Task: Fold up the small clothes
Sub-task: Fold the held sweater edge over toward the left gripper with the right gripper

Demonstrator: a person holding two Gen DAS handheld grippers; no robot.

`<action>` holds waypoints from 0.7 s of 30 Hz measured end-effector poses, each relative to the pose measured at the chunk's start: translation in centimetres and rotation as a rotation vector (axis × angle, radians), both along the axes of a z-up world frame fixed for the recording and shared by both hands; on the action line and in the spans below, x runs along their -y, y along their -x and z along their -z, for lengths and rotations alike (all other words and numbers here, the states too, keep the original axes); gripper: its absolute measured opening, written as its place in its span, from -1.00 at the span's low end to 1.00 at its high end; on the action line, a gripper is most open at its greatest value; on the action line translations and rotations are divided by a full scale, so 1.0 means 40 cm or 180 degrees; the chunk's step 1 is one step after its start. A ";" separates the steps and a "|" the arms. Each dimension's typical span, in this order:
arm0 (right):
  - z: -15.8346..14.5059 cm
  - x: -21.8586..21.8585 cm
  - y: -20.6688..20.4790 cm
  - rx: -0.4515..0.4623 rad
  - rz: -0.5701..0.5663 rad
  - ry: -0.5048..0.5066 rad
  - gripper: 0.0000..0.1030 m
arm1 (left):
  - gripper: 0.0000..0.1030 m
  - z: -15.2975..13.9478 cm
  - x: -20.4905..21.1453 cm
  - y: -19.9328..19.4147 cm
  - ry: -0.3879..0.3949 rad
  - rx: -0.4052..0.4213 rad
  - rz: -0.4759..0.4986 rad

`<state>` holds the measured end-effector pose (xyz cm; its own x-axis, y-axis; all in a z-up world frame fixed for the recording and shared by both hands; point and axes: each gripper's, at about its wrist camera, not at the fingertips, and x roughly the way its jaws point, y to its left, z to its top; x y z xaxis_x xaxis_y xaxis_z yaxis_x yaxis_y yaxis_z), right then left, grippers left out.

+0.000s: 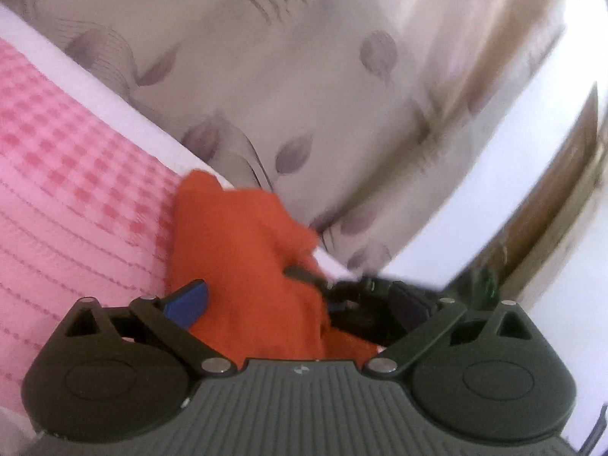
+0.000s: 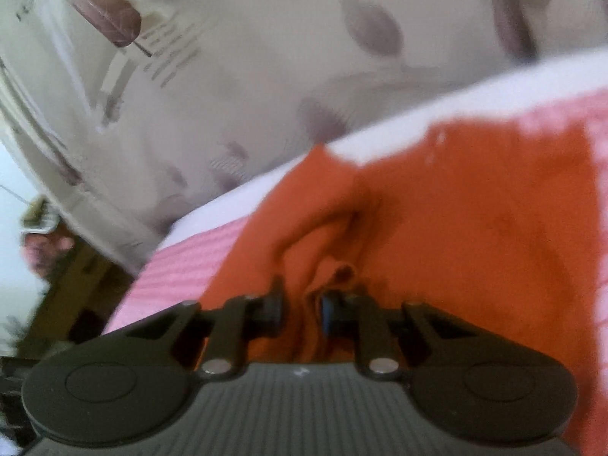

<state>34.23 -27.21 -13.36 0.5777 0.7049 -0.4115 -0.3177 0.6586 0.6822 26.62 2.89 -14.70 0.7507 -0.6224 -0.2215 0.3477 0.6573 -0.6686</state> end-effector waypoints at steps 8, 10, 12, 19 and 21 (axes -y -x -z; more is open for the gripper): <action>-0.024 -0.110 -0.005 0.0097 -0.0096 0.0411 0.54 | 0.98 0.003 0.041 0.018 -0.0237 0.0095 0.0217; -0.030 -0.146 0.007 0.0242 -0.0027 0.0798 -0.01 | 0.98 -0.002 0.036 0.023 -0.0205 0.0130 0.0178; -0.044 -0.132 0.015 0.0314 0.0011 0.0761 -0.49 | 0.98 -0.011 0.025 0.030 -0.0141 0.0205 0.0065; -0.089 0.103 0.035 0.0319 0.0647 0.0514 -0.67 | 0.98 -0.002 -0.005 0.016 0.0117 0.0019 -0.0150; -0.070 0.170 0.038 0.0193 0.0749 0.0399 -0.67 | 0.98 -0.002 0.001 0.013 0.0081 0.0012 -0.0091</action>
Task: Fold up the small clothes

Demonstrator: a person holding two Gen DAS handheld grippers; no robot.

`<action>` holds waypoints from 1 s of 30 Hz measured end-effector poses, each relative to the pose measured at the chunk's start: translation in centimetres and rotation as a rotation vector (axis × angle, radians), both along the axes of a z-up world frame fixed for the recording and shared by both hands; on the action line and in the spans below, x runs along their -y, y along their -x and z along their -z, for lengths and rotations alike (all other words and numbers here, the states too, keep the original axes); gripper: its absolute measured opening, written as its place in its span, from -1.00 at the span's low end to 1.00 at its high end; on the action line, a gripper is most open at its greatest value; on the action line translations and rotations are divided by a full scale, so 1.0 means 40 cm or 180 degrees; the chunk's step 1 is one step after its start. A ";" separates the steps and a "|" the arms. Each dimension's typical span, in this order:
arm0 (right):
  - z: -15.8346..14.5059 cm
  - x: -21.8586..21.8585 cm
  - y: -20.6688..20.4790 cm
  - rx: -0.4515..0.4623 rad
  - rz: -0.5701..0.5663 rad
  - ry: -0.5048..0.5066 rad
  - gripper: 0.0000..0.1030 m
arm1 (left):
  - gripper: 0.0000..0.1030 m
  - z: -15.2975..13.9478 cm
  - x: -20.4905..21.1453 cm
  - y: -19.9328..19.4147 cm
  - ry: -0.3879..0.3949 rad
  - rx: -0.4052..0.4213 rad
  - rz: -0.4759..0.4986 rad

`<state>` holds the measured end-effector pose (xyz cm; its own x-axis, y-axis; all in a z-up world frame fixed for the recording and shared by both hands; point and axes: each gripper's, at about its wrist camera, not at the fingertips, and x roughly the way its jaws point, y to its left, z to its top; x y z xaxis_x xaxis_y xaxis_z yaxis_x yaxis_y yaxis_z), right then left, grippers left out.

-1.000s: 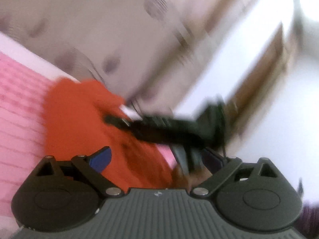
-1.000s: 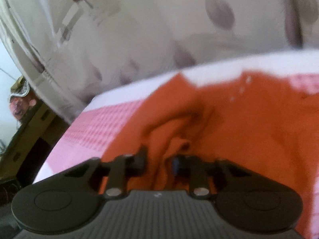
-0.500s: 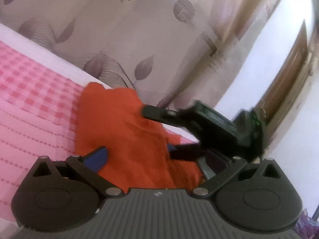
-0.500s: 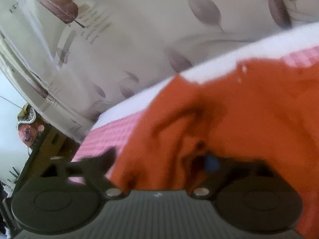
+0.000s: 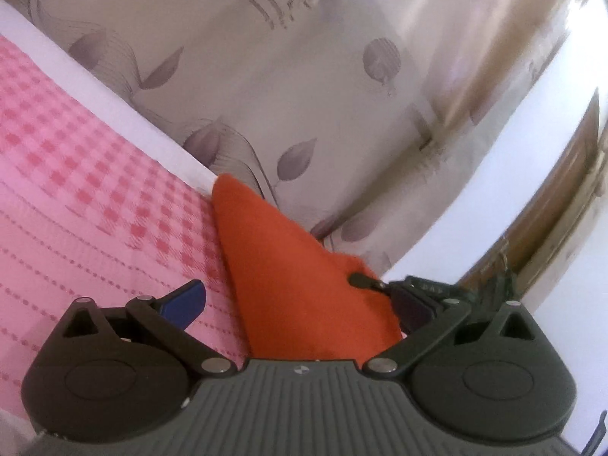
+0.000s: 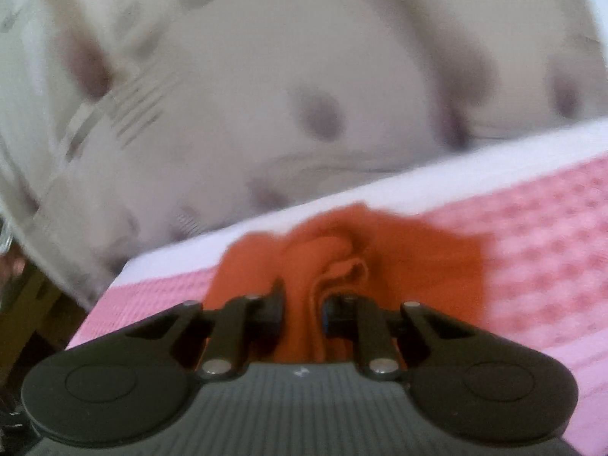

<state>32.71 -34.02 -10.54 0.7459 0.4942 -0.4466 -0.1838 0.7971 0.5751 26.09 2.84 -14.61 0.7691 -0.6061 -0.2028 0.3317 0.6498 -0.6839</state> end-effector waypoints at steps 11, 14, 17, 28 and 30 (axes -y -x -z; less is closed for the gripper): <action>0.092 0.116 0.043 -0.0146 0.0225 -0.0325 -0.67 | 0.98 -0.011 0.080 0.018 -0.0572 0.0257 0.0254; 0.105 0.150 0.052 -0.0167 0.0278 -0.0507 -0.58 | 0.98 -0.008 0.081 0.017 -0.0553 0.0268 0.0242; 0.072 0.196 0.087 0.0081 0.0582 -0.0511 -0.55 | 0.98 -0.007 0.074 0.015 -0.0497 0.0240 0.0218; 0.047 0.031 0.063 -0.0106 -0.0062 -0.0018 -0.44 | 0.98 -0.005 0.072 0.006 -0.0484 0.0168 0.0229; 0.058 -0.003 0.054 -0.0157 -0.0077 0.0030 -0.45 | 0.98 -0.003 0.069 0.002 -0.0464 0.0133 0.0229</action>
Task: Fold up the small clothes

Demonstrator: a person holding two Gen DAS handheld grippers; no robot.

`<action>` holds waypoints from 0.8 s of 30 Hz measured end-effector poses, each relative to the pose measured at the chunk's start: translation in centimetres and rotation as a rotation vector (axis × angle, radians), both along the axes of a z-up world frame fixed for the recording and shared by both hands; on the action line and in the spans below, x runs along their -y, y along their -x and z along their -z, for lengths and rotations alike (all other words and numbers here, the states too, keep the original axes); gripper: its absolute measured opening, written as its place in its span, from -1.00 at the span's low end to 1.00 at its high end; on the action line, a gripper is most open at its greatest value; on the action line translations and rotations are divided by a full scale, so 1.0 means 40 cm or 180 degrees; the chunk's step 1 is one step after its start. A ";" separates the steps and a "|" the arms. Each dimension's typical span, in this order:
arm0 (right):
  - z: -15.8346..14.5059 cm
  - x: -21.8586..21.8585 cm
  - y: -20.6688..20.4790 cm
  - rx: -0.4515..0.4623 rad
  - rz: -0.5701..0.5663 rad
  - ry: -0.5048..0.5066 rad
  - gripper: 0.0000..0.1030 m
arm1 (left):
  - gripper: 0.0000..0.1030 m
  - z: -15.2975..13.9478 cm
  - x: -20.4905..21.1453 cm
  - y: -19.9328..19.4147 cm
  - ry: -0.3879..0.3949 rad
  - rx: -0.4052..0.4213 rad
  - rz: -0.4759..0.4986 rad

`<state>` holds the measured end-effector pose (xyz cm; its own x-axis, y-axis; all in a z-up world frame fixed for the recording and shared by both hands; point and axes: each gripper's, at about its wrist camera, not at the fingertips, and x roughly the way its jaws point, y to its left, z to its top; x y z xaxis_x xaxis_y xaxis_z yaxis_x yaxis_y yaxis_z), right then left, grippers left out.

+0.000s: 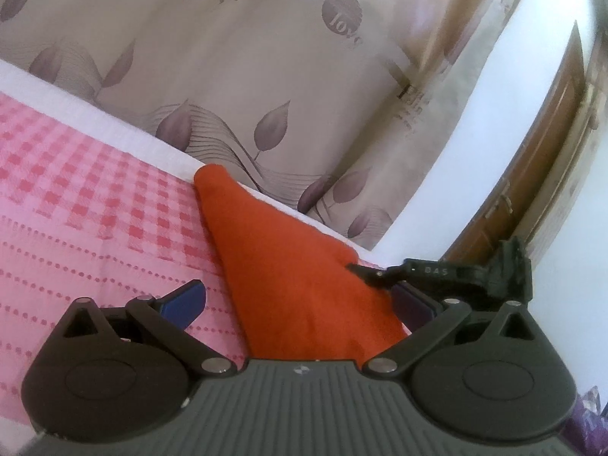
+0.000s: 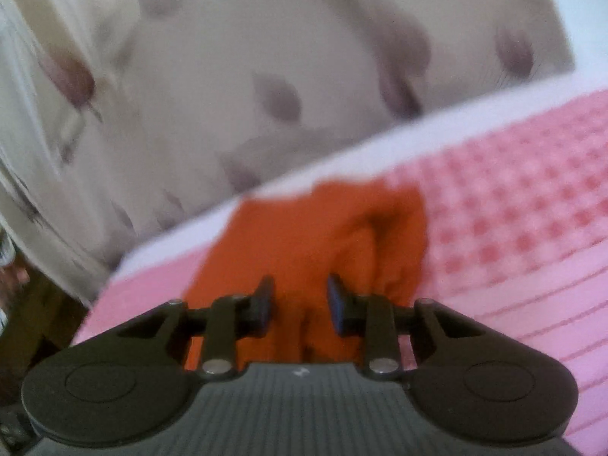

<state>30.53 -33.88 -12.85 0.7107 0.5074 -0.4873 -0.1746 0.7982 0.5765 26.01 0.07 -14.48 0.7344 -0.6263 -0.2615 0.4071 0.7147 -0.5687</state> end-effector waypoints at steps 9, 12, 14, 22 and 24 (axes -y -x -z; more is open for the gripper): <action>0.043 0.084 0.037 -0.0026 0.0337 -0.0182 -0.93 | 0.98 -0.001 0.002 0.001 0.0017 -0.0006 -0.0002; 0.024 0.126 0.057 0.0113 0.0384 -0.0502 -0.89 | 0.98 -0.004 0.009 0.004 -0.0013 0.0043 0.0051; 0.002 0.142 0.048 0.0177 0.0421 -0.0575 -0.66 | 0.98 -0.005 0.015 0.005 -0.0049 0.0070 0.0073; -0.025 0.042 -0.114 0.0090 0.0224 -0.0101 0.78 | 0.99 -0.001 0.014 -0.001 -0.0031 0.0018 0.0047; 0.000 0.003 -0.162 -0.0185 0.0178 0.0160 -0.60 | 0.99 0.000 0.011 -0.004 -0.0024 -0.0003 0.0034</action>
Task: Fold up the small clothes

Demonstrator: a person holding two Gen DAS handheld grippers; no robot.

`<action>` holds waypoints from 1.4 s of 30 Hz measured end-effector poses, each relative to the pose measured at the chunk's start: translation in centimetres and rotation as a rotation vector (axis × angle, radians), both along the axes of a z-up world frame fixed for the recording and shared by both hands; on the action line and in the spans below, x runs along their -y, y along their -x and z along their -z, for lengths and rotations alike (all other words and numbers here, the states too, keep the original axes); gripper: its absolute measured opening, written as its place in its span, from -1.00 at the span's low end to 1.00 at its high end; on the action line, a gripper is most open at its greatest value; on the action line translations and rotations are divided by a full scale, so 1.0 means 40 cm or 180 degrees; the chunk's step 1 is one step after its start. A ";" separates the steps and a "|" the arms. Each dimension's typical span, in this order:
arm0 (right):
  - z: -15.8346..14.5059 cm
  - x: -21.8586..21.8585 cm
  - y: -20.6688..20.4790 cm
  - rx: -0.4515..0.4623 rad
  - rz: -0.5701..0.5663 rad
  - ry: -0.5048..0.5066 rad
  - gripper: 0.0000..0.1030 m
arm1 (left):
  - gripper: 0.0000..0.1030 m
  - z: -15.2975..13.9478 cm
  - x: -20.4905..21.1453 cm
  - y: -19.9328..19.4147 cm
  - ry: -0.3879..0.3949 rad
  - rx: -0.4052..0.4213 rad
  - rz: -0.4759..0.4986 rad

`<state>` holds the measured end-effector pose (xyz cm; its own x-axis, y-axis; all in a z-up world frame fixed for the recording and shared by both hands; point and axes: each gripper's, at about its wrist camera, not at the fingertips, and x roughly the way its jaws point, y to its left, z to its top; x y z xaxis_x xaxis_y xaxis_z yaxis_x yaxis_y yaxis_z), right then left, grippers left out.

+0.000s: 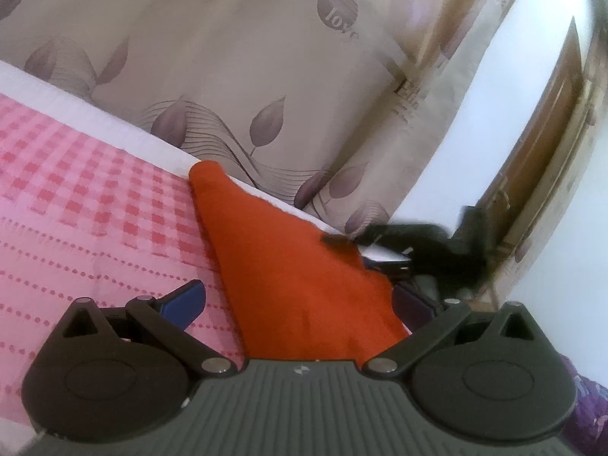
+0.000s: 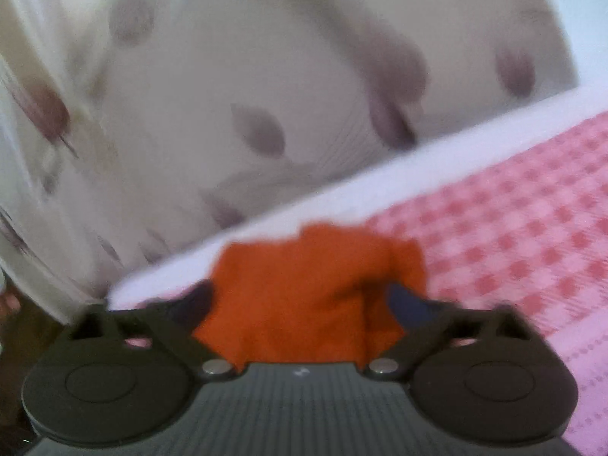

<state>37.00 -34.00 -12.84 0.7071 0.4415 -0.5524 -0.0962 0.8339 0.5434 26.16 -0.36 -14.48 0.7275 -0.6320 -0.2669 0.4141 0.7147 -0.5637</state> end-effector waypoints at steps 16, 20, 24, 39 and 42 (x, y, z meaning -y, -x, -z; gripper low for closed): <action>0.031 0.188 0.147 0.0342 0.0112 -0.1048 -0.28 | 0.99 -0.003 0.006 0.004 -0.0005 0.0036 0.0019; 0.021 0.132 0.214 0.0365 -0.0225 -0.1013 0.52 | 0.99 -0.003 0.004 0.002 0.0010 0.0010 0.0012; 0.052 0.091 0.236 0.0167 -0.0353 -0.0940 0.52 | 0.99 -0.005 0.005 0.004 -0.0009 0.0016 0.0007; 0.020 0.015 0.327 0.0247 -0.0499 0.0686 -0.91 | 0.99 -0.009 -0.006 0.018 0.0190 -0.0003 0.0001; 0.024 0.055 0.341 0.0174 -0.0484 0.0603 -1.00 | 0.99 -0.020 0.026 0.040 0.0088 0.0132 0.0126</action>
